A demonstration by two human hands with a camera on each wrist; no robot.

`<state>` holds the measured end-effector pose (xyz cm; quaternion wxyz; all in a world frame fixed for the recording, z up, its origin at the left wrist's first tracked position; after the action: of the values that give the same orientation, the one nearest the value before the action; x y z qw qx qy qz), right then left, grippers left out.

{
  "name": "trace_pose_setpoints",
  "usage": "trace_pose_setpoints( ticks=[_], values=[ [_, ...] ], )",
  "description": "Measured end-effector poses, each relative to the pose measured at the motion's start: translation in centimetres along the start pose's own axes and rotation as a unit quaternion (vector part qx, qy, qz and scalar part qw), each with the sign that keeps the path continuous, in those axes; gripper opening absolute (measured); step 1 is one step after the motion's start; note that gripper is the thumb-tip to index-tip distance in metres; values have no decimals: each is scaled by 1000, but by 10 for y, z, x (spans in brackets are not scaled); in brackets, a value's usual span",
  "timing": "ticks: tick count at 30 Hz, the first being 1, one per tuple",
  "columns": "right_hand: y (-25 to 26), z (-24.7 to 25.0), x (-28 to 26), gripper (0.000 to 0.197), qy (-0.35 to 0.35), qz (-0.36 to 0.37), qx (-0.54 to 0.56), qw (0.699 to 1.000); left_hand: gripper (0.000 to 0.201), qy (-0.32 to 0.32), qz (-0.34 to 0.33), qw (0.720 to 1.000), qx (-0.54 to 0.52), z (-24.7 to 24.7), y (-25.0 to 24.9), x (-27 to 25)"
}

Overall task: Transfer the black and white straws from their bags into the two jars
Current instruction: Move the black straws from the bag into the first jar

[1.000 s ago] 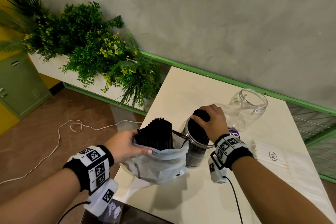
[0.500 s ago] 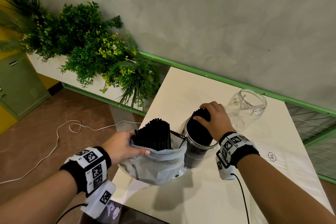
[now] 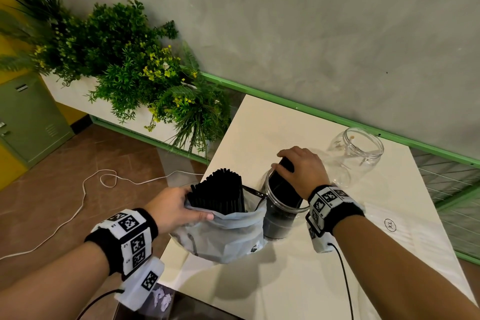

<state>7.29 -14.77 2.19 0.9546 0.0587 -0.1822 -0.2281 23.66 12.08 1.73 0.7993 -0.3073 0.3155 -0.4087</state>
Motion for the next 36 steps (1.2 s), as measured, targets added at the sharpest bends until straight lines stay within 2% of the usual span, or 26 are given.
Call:
trace_pose_setpoints(
  ticks=[3,4,6,8,10,12,15,16,18,20,21,22,24,26,30,33,36],
  values=[
    [-4,-1,3,22,-42,-69,80,994,43,2,-1,1000,-2,2,-2,-2],
    [-5,-1,4,21,-53,-74,92,992,54,1,-3,1000,-10,2,0,-1],
    [-5,-2,4,22,-31,-76,76,994,74,-5,1,1000,-24,0,7,2],
    [-6,-4,5,23,4,-78,47,996,73,1,2,1000,-27,-1,8,2],
    [-6,-4,5,22,-2,-73,52,996,70,8,-2,1000,-30,-2,6,2],
    [-6,-2,6,25,4,-78,45,996,75,12,-11,999,-33,-1,6,2],
    [-4,2,4,38,61,-100,-24,993,78,13,-15,999,-38,-1,6,1],
    [-2,6,1,44,60,-102,-40,992,77,12,-15,999,-42,0,6,1],
    [9,17,-6,55,6,-72,-41,997,76,11,-19,999,-44,0,6,0],
    [30,28,-16,59,-57,-14,14,998,74,10,-21,999,-42,1,7,0],
    [43,32,-23,61,-57,15,56,997,74,8,-22,999,-44,0,8,-1],
    [55,34,-30,64,-30,35,103,994,72,7,-22,999,-45,0,10,-1],
    [78,30,-46,76,70,47,187,979,62,11,-17,999,-29,0,11,-3],
    [92,18,-58,85,145,41,225,963,52,8,-10,1000,-4,0,15,-2],
    [103,-5,-68,96,193,20,208,959,25,7,-5,997,80,3,17,-1],
    [105,-19,-76,92,215,-10,183,959,21,1,14,992,129,5,19,-3],
    [106,-34,-86,85,242,-47,187,951,20,-9,27,994,108,4,25,-6]
  ],
)
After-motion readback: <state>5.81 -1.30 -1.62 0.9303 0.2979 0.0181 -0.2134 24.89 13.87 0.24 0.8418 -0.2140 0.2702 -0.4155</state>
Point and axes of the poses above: each hand's wrist, its own x-axis towards the middle knuckle, its own z-axis out of the back of the hand, y = z × x, the point moved 1 cm from there along x, towards the middle knuckle, and after that the axes turned 1 degree about z, right-handed, at the moved point
